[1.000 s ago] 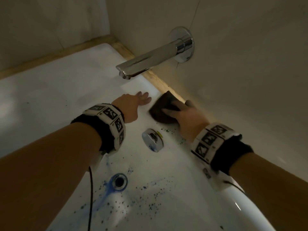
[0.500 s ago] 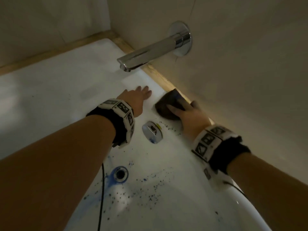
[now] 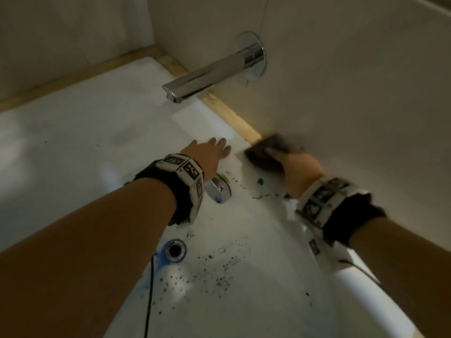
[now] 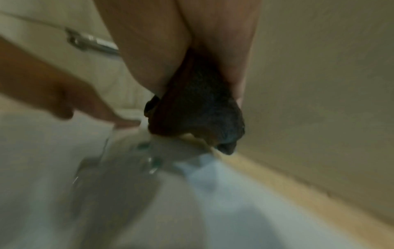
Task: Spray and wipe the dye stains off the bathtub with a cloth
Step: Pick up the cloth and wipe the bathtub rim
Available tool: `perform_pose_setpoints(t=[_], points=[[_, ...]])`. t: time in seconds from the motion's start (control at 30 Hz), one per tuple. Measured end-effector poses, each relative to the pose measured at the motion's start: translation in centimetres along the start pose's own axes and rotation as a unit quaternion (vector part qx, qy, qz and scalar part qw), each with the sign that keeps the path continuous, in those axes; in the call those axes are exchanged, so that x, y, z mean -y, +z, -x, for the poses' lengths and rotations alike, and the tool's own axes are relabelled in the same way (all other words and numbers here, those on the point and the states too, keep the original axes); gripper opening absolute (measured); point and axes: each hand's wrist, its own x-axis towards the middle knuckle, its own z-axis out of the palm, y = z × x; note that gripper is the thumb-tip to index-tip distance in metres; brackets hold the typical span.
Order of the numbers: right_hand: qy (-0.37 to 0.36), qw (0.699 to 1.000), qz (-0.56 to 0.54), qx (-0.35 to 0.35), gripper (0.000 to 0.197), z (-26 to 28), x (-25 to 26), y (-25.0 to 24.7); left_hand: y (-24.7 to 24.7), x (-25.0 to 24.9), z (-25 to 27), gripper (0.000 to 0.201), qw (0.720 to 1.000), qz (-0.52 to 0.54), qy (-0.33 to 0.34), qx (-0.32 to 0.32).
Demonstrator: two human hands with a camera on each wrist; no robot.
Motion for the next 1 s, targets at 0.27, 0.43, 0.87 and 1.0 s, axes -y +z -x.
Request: perform_pose_setpoints(t=[0.27,0.43,0.87,1.0], points=[[-0.071,0.996,0.05,0.002,0.064,5.9,2.8,4.1,0.2,-0.2,-0.1,0.072,1.0,0.024,-0.006,0.004],[-0.09,0.996,0.01,0.005,0.067,7.2,2.2,2.8,0.0,-0.4,-0.3,0.073,1.0,0.018,-0.009,0.017],[-0.041,0.999,0.003,-0.032,0.077,10.3,3.7,7.3,-0.4,-0.6,-0.3,0.071,1.0,0.02,-0.003,0.013],[-0.096,0.989,0.026,-0.105,0.073,7.4,4.1,5.0,-0.8,-0.4,-0.3,0.071,0.999,0.042,0.005,0.017]])
